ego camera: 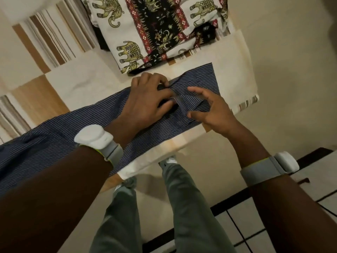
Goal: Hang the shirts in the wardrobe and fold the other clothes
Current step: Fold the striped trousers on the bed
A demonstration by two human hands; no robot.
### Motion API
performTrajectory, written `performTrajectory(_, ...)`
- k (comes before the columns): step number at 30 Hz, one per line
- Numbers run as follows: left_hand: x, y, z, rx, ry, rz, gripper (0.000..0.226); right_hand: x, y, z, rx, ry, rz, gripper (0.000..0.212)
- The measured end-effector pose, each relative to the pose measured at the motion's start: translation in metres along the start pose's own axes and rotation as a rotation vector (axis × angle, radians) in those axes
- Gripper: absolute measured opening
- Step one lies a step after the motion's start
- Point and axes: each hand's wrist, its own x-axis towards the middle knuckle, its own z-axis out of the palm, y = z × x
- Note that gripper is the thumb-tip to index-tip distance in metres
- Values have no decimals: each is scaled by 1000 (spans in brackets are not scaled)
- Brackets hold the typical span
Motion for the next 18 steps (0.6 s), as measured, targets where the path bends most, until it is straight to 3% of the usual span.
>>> performTrajectory(5,19,5,-4,-234,140,-152,34,-1,3,3,2,51,-14,53)
performTrajectory(8,40,12,-12,-232,133,-144,39,-6,4,2,47,140,-12,15)
performTrajectory(13,64,18,-6,-153,97,-78,40,-11,5,-13,114,317,65,33)
performTrajectory(18,73,17,22,-53,128,-131,42,-5,16,-25,-278,485,179,28)
